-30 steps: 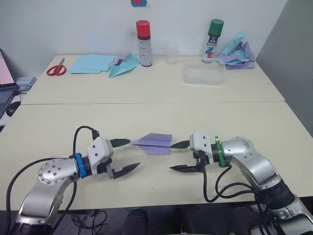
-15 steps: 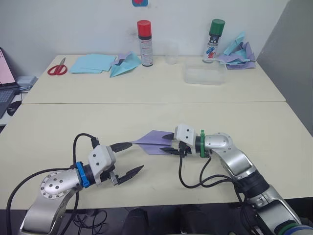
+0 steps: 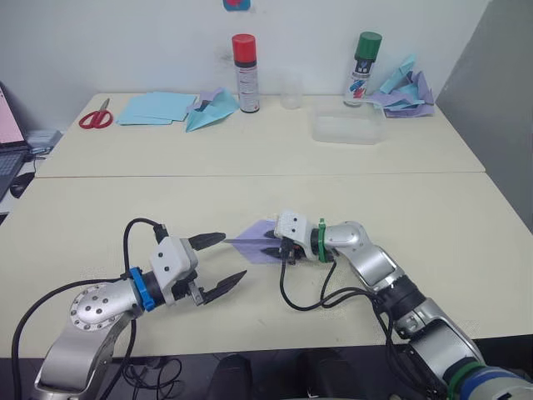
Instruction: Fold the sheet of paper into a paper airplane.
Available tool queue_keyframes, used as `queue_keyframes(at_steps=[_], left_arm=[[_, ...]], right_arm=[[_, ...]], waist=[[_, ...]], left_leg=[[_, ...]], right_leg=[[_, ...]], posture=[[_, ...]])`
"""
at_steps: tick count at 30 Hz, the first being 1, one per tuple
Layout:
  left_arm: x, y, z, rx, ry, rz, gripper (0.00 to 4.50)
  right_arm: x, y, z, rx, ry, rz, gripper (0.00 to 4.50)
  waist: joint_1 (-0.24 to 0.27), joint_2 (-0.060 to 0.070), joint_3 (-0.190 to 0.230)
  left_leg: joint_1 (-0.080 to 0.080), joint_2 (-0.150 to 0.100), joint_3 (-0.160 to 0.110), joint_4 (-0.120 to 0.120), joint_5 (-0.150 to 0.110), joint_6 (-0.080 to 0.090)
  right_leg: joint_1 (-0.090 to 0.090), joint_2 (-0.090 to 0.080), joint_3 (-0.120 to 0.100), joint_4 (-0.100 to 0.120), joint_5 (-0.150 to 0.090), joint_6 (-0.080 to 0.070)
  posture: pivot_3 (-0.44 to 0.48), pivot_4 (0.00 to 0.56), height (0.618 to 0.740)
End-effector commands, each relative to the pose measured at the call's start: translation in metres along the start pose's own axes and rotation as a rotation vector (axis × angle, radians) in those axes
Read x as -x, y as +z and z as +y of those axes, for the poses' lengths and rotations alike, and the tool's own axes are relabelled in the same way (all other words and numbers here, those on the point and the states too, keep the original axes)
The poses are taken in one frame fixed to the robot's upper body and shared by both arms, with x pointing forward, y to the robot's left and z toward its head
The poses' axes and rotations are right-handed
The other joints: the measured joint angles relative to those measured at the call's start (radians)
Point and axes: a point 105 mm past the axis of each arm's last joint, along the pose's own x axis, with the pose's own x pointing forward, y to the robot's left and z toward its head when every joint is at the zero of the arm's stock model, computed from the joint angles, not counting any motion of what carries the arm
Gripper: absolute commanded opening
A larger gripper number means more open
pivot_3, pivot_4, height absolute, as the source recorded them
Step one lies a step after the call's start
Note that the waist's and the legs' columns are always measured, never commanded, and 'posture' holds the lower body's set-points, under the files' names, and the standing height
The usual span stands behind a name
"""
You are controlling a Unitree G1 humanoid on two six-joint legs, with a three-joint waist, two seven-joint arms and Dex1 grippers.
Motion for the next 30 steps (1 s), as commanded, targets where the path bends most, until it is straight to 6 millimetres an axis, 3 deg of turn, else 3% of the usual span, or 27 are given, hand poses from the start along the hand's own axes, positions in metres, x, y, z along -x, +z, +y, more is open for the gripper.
queue_keyframes(at_steps=[1, 3, 10, 19, 23, 26, 30], left_arm=[[0.004, 0.015, 0.01, 0.025, 0.065, -0.056, 4.5], [0.005, 0.016, 0.011, 0.065, 0.079, -0.065, 4.5], [0.01, 0.024, 0.013, 0.215, 0.055, -0.066, 4.5], [0.011, 0.029, 0.023, 0.152, 0.024, -0.024, 4.5], [0.002, 0.043, 0.024, 0.148, -0.032, -0.053, 4.5], [-0.007, 0.056, 0.017, 0.125, -0.135, -0.053, 4.5], [-0.017, 0.069, 0.021, 0.064, -0.201, -0.044, 4.5]], right_arm=[[0.003, 0.003, -0.01, -0.011, -0.022, -0.002, 0.55], [0.004, 0.002, -0.012, -0.019, -0.019, 0.0, 0.05], [0.008, 0.001, -0.017, -0.048, -0.028, 0.002, 0.05], [0.025, 0.002, -0.026, -0.129, -0.114, -0.006, 0.05], [0.049, 0.007, -0.034, -0.179, -0.205, -0.052, 0.05], [0.081, 0.007, -0.039, -0.269, -0.293, -0.071, 0.05], [0.116, 0.002, -0.038, -0.328, -0.415, -0.06, 0.05]], waist=[[0.0, 0.0, 0.0], [0.0, 0.0, 0.0], [-0.001, 0.0, 0.0], [0.001, 0.0, 0.0], [0.006, 0.0, 0.0], [0.01, 0.0, 0.0], [0.01, 0.0, 0.0]], left_leg=[[0.0, 0.0, 0.0, 0.0, 0.0, 0.0], [0.0, 0.0, 0.0, 0.0, 0.0, 0.0], [0.0, 0.0, -0.001, 0.0, 0.0, 0.0], [0.0, -0.001, -0.001, 0.0, 0.0, 0.0], [0.0, -0.001, -0.001, 0.0, 0.0, 0.0], [0.0, -0.001, -0.001, 0.0, 0.0, 0.0], [-0.001, -0.002, -0.001, 0.0, 0.0, 0.0]], right_leg=[[0.0, 0.0, 0.0, 0.0, 0.0, 0.0], [0.0, 0.0, 0.0, 0.0, 0.0, 0.0], [0.001, 0.0, -0.001, 0.0, 0.0, 0.0], [0.001, 0.0, -0.001, 0.0, 0.0, 0.0], [0.0, 0.0, -0.001, 0.0, 0.0, 0.0], [0.0, 0.0, -0.001, 0.0, 0.0, 0.0], [0.0, 0.0, -0.001, -0.001, 0.0, 0.0]], posture=[[0.0, 0.15, 0.74], [0.0, 0.15, 0.74], [0.0, 0.15, 0.74], [0.0, 0.15, 0.74], [0.0, 0.15, 0.74], [0.0, 0.15, 0.74], [0.0, 0.15, 0.74]])
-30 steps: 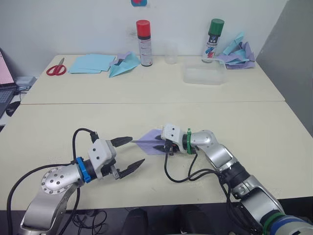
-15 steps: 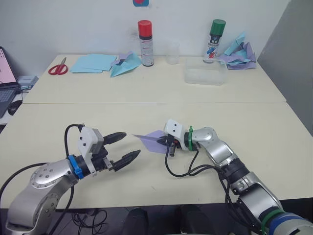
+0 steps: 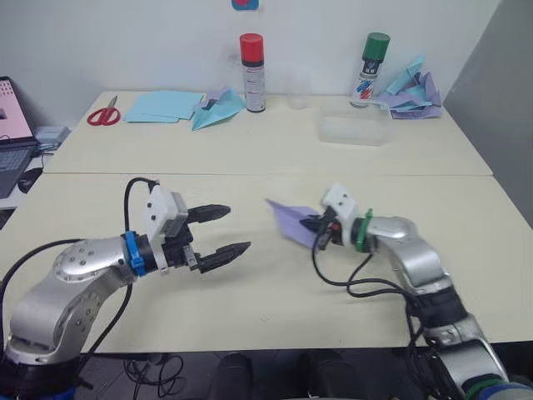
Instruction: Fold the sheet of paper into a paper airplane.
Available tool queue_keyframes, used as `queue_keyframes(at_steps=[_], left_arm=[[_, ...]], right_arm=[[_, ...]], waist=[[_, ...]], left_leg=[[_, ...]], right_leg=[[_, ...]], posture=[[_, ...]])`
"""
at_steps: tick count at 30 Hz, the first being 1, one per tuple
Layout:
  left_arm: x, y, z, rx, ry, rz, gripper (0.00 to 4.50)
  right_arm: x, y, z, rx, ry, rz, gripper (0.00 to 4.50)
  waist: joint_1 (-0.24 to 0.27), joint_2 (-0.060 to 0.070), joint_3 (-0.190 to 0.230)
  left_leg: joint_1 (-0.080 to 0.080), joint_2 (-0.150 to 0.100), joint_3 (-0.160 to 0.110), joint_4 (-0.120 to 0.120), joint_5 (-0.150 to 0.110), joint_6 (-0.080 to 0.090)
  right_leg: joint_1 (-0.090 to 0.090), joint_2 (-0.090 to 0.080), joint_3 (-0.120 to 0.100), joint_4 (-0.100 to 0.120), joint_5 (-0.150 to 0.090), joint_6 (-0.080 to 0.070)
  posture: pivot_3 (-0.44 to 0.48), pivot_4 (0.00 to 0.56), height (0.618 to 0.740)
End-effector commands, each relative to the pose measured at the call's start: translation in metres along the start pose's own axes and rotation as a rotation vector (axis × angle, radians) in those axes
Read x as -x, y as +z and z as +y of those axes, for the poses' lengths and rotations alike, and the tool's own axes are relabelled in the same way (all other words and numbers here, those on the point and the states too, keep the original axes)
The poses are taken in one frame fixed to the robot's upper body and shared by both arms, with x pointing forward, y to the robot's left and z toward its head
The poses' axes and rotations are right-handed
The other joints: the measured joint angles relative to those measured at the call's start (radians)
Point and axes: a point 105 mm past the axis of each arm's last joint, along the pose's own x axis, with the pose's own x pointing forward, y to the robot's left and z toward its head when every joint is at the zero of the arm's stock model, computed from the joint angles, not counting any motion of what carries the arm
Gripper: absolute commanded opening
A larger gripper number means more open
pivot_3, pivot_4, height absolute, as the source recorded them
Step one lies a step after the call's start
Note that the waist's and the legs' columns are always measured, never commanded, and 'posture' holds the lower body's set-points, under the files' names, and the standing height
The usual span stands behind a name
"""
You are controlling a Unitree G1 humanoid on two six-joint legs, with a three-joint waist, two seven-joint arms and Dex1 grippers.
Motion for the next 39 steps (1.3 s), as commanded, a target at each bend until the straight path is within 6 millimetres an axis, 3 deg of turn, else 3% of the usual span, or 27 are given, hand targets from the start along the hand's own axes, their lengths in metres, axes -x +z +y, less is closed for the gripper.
queue_keyframes(at_steps=[1, 6, 17, 39], left_arm=[[-0.006, 0.014, -0.001, -0.062, -0.065, 0.001, 4.5], [-0.02, 0.03, 0.007, -0.121, -0.144, 0.005, 4.5], [-0.041, 0.052, 0.014, -0.209, -0.28, 0.012, 4.5], [-0.044, 0.053, 0.018, -0.214, -0.294, 0.011, 4.5]], right_arm=[[0.024, 0.013, -0.007, -0.037, -0.095, -0.05, 0.05], [0.05, 0.007, -0.03, -0.137, -0.323, -0.06, 0.05], [0.092, -0.024, -0.065, -0.243, -0.641, -0.007, 0.05], [0.107, -0.049, -0.077, -0.364, -0.754, 0.039, 0.05]], waist=[[-0.001, 0.0, 0.0], [-0.006, 0.0, 0.0], [-0.004, 0.0, 0.0], [-0.005, 0.001, 0.001]], left_leg=[[0.0, 0.0, 0.0, 0.0, 0.0, 0.0], [0.001, 0.0, -0.001, 0.0, 0.0, 0.0], [-0.001, 0.0, 0.001, 0.0, 0.0, 0.0], [-0.001, 0.001, 0.0, 0.0, 0.0, 0.0]], right_leg=[[0.0, 0.0, 0.0, 0.0, 0.0, 0.0], [0.0, 0.005, 0.0, 0.001, 0.0, 0.0], [-0.002, 0.008, 0.001, 0.0, 0.0, 0.0], [-0.002, 0.01, 0.002, 0.001, 0.0, 0.0]], posture=[[0.0, 0.15, 0.74], [0.0, 0.15, 0.74], [0.0, 0.15, 0.74], [0.0, 0.15, 0.74]])
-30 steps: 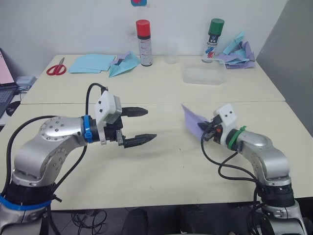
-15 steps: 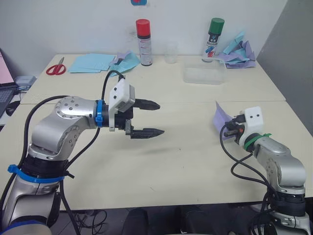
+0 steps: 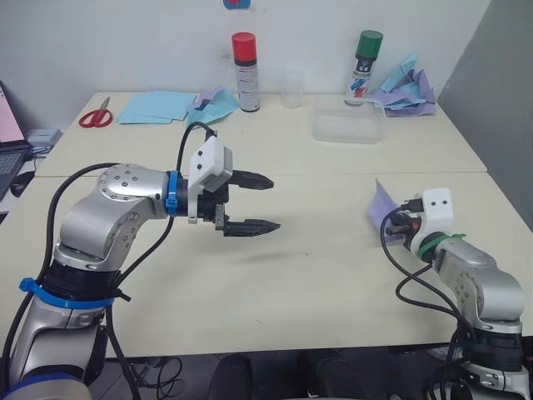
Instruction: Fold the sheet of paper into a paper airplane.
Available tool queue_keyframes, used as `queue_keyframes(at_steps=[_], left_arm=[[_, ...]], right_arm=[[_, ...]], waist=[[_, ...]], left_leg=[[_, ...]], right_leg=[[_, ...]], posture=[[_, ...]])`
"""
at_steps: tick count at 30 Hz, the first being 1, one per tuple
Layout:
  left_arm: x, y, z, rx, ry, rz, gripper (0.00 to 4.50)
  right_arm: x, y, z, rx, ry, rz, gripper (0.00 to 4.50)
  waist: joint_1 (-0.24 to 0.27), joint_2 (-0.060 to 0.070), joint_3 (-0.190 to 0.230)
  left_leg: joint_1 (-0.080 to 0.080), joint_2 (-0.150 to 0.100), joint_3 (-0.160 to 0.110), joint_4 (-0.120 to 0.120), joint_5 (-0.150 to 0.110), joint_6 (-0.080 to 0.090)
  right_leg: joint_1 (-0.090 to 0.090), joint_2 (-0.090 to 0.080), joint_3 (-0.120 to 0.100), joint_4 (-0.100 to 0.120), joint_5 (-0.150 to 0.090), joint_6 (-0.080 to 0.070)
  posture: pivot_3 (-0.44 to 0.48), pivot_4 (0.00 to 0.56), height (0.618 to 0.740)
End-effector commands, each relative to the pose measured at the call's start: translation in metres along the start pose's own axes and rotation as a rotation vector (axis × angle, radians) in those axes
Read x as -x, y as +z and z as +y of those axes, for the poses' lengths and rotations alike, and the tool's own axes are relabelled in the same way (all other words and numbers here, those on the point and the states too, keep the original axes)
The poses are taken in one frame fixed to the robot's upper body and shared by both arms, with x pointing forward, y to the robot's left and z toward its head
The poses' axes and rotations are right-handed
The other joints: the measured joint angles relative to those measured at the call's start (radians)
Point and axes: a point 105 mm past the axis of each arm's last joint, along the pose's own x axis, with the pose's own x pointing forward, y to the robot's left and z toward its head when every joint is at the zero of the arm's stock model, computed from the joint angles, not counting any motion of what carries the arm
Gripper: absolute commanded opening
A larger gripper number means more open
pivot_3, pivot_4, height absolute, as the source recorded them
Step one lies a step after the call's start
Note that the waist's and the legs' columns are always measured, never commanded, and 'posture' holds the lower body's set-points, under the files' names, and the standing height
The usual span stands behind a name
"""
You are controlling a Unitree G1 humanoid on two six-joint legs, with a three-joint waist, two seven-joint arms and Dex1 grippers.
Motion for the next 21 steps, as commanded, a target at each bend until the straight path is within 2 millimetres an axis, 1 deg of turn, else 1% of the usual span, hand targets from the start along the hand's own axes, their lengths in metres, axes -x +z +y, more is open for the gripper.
queue_keyframes(at_steps=[1, 6, 13, 17, 20, 21], left_arm=[[0.004, 0.011, 0.003, -0.052, 0.015, -0.022, 4.5], [0.004, 0.012, 0.004, -0.053, 0.016, -0.024, 4.5], [0.004, 0.012, 0.005, -0.054, 0.018, -0.025, 4.5], [0.003, 0.012, 0.004, -0.054, 0.019, -0.026, 4.5], [0.003, 0.012, 0.005, -0.054, 0.019, -0.028, 4.5], [0.002, 0.013, 0.004, -0.055, 0.018, -0.029, 4.5]], right_arm=[[0.003, 0.006, -0.009, -0.01, -0.032, -0.022, 0.05], [0.002, 0.001, -0.015, -0.03, -0.051, -0.004, 0.05], [-0.001, 0.0, -0.022, -0.037, -0.068, 0.006, 0.05], [-0.003, -0.002, -0.024, -0.039, -0.067, 0.013, 0.05], [-0.008, -0.004, -0.021, -0.059, -0.042, 0.019, 0.05], [-0.009, -0.003, -0.02, -0.063, -0.029, 0.013, 0.21]], waist=[[0.0, 0.0, 0.0], [0.0, 0.0, 0.0], [0.0, 0.0, 0.0], [0.0, 0.0, 0.0], [0.0, 0.0, 0.0], [0.0, 0.0, 0.0]], left_leg=[[0.0, 0.0, 0.0, 0.0, 0.0, 0.0], [0.0, 0.0, 0.0, 0.0, 0.0, 0.0], [0.0, 0.0, 0.0, 0.0, 0.0, 0.0], [0.0, 0.0, 0.0, 0.0, 0.0, 0.0], [0.0, 0.0, 0.0, 0.0, 0.0, 0.0], [0.0, 0.0, 0.0, 0.0, 0.0, 0.0]], right_leg=[[0.0, 0.0, 0.0, 0.0, 0.0, 0.0], [0.0, 0.0, 0.0, 0.0, 0.0, 0.0], [0.0, 0.0, 0.0, 0.0, 0.0, 0.0], [0.0, 0.0, 0.0, 0.0, 0.0, 0.0], [0.0, 0.0, 0.0, 0.0, 0.0, 0.0], [0.0, 0.0, 0.0, 0.0, 0.0, 0.0]], posture=[[0.0, 0.15, 0.74], [0.0, 0.15, 0.74], [0.0, 0.15, 0.74], [0.0, 0.15, 0.74], [0.0, 0.15, 0.74], [0.0, 0.15, 0.74]])
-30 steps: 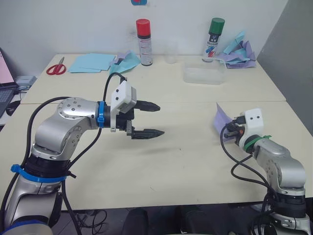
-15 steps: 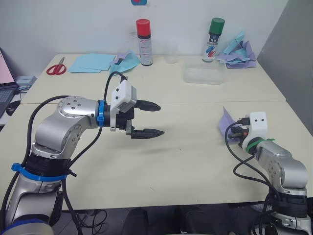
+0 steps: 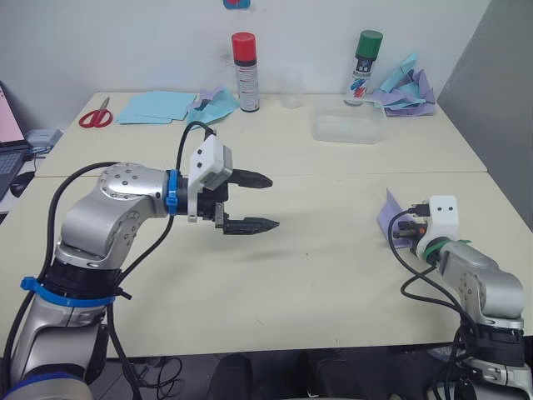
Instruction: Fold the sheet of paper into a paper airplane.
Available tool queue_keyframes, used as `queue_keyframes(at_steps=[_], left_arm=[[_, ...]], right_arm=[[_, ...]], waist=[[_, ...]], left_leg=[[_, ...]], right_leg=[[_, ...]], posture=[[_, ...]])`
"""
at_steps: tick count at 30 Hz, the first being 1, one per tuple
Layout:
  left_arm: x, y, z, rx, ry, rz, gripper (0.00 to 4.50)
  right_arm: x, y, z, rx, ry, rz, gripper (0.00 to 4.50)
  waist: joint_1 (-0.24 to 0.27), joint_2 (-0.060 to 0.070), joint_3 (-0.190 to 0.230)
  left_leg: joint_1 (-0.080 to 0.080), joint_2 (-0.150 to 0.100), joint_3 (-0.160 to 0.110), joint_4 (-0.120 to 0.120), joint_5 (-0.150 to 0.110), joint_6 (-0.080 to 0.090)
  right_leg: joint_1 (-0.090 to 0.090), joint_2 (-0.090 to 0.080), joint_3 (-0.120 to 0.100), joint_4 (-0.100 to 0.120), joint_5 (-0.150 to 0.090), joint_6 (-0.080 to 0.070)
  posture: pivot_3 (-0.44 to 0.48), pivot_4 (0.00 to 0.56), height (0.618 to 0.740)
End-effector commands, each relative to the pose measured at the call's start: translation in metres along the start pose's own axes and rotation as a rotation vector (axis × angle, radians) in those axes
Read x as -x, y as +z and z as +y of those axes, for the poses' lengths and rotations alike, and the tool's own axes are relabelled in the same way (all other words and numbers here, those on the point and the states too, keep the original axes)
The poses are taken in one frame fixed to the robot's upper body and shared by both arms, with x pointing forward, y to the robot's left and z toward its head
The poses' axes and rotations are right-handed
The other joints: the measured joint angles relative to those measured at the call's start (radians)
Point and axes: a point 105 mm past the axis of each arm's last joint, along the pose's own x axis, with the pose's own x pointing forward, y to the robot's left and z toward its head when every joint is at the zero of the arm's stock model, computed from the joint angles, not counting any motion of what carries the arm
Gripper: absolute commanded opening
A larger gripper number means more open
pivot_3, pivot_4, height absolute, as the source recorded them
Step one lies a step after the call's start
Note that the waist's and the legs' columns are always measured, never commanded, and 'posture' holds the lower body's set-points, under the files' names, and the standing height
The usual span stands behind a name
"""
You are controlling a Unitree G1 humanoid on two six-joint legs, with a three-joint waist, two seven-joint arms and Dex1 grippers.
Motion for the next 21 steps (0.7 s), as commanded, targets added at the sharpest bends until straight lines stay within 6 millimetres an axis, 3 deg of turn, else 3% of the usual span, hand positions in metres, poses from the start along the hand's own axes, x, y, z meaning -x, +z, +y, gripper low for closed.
queue_keyframes(at_steps=[1, 4, 9, 13, 17, 21], left_arm=[[0.002, 0.015, 0.001, -0.063, 0.009, -0.028, 4.5], [0.003, 0.014, 0.002, -0.063, 0.009, -0.026, 4.5], [0.014, 0.004, 0.003, -0.036, 0.03, 0.013, 4.5], [0.047, -0.019, 0.013, 0.055, 0.163, 0.072, 4.5], [0.093, -0.041, 0.021, 0.12, 0.375, 0.153, 4.5], [0.133, -0.061, 0.007, 0.234, 0.513, 0.211, 4.5]], right_arm=[[0.001, 0.015, -0.001, -0.002, 0.026, -0.069, 0.41], [0.002, 0.02, 0.0, 0.015, 0.047, -0.089, 1.22], [0.014, 0.045, 0.008, 0.022, 0.107, -0.166, 3.07], [0.041, 0.081, 0.026, 0.108, 0.271, -0.236, 4.49], [0.088, 0.087, 0.04, 0.31, 0.647, -0.199, 4.49], [0.108, 0.08, 0.007, 0.505, 0.717, -0.046, 4.49]], waist=[[0.0, 0.0, 0.0], [0.0, 0.0, 0.0], [0.0, 0.0, 0.0], [-0.01, 0.004, 0.002], [-0.011, 0.003, 0.004], [-0.006, 0.002, 0.004]], left_leg=[[0.0, 0.0, 0.0, 0.0, 0.0, 0.0], [0.0, 0.0, 0.0, 0.0, 0.0, 0.0], [0.0, 0.0, 0.0, 0.0, 0.0, 0.0], [0.0, 0.0, 0.0, 0.0, 0.0, 0.0], [0.0, 0.001, -0.001, -0.001, 0.0, 0.0], [0.0, 0.001, 0.0, 0.0, -0.001, 0.001]], right_leg=[[0.0, 0.0, 0.0, 0.0, 0.0, 0.0], [0.0, 0.0, 0.0, 0.0, 0.0, 0.0], [0.0, 0.0, 0.0, 0.0, 0.0, 0.0], [0.0, 0.0, 0.001, 0.0, 0.0, 0.0], [0.0, 0.0, -0.001, -0.001, -0.001, 0.0], [0.001, -0.002, -0.001, -0.002, -0.002, -0.001]], posture=[[0.0, 0.15, 0.74], [0.0, 0.15, 0.74], [0.0, 0.15, 0.74], [0.0, 0.15, 0.74], [0.0, 0.15, 0.74], [0.0, 0.15, 0.74]])
